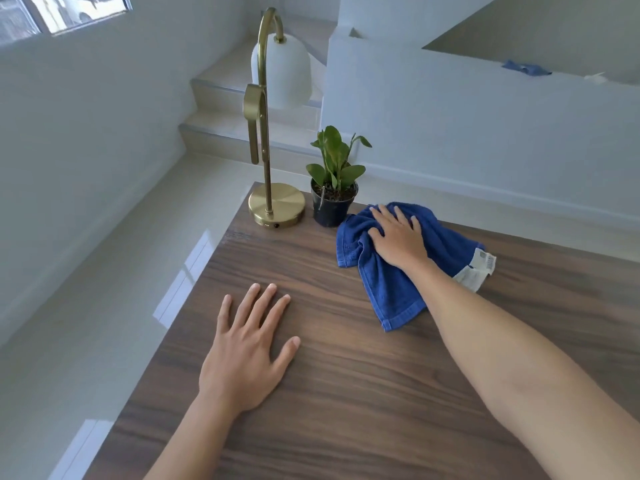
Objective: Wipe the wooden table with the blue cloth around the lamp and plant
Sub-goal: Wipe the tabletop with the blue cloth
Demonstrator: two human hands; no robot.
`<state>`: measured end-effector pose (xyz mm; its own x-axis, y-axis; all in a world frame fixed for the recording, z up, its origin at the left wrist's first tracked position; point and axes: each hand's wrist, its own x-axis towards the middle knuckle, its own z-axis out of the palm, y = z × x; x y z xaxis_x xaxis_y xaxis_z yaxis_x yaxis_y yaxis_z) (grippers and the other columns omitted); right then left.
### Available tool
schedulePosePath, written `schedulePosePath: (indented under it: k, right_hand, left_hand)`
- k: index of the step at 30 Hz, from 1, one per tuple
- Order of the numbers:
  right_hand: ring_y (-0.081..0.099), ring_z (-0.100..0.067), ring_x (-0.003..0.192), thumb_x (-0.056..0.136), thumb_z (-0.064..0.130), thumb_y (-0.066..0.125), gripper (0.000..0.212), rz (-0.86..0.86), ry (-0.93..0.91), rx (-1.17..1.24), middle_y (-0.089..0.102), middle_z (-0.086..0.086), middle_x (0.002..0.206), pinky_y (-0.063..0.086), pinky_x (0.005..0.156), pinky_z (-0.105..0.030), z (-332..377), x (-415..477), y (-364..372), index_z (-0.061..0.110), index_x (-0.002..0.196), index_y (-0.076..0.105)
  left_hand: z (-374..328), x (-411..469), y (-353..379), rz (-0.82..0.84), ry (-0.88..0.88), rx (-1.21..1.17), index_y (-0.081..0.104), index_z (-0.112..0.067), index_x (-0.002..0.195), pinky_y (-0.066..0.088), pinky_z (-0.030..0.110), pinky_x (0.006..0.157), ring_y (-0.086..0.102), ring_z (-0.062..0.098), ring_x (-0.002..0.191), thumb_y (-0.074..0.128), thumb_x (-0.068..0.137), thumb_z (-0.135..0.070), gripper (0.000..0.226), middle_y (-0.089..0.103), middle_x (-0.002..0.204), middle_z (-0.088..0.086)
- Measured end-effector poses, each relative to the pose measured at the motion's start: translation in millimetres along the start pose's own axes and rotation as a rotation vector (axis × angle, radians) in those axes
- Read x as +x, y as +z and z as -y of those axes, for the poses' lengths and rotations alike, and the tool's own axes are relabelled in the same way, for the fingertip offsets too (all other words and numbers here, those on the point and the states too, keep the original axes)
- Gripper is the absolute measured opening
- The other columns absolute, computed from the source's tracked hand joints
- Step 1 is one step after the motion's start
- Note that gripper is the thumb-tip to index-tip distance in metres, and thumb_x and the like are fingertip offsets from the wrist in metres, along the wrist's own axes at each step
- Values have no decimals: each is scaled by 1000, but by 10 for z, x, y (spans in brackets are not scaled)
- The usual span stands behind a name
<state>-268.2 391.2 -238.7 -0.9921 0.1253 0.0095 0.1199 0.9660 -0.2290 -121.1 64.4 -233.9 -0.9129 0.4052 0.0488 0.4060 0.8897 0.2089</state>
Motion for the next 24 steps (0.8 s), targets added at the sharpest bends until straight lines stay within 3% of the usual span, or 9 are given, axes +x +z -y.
schedulePosePath:
  k: [2,4,7,9,12,15,20,24]
  right_hand:
    - [39,-28,136,94,29,47,41,-93,-65,104,48,0,144,29,112,-47,-94,-16,-54,21,133,52]
    - [46,-30,125,92,29,51,35,-147,-13,110,53,-5,133,37,104,-44,-133,1,-68,16,124,56]
    - [24,-24,145,99,36,33,50,-64,51,2,31,0,157,19,117,-44,-22,95,15,24,148,34]
    - [18,-22,148,100,33,32,51,-22,11,36,25,3,160,10,120,-46,13,56,13,25,150,31]
    - [40,-26,137,95,23,47,43,-83,-37,211,48,-2,147,26,116,-46,-114,-247,-52,20,138,49]
    - [47,-24,131,92,22,51,42,-121,-39,254,56,-3,139,35,110,-43,-92,-705,-36,17,134,54]
    - [26,-16,146,96,35,45,47,-69,-72,88,39,7,153,17,120,-44,311,-1471,48,22,142,44]
    - [10,-11,150,88,53,20,67,47,-248,-26,22,14,160,6,121,-41,948,-1650,106,28,149,35]
  left_hand:
    - [14,2,4,-1,-2,0,20,-33,153,4,49,120,-5,12,150,18,94,-66,68,12,162,-9]
    - [10,-3,12,3,-4,3,21,-33,153,4,49,120,-4,12,150,18,94,-66,68,14,162,-9]
    - [4,-5,14,-9,-7,3,20,-33,153,3,49,120,-5,11,150,17,93,-66,68,12,162,-10]
    - [1,-1,20,-11,-3,7,19,-34,153,1,48,121,-7,10,149,17,93,-66,68,11,162,-10]
    - [-16,-9,4,-23,-2,-5,18,-34,153,-2,47,121,-9,10,149,17,93,-66,69,8,162,-10]
    - [-34,-21,-25,-34,3,-58,23,-31,153,-2,46,121,-6,11,149,20,92,-66,70,12,162,-8]
    - [113,-156,-105,-81,-35,-158,42,-24,142,6,39,122,15,14,148,33,90,-59,64,33,155,-2]
    - [465,-408,-166,-114,-36,-90,46,-22,140,11,38,120,24,17,146,33,92,-58,62,38,153,-1]
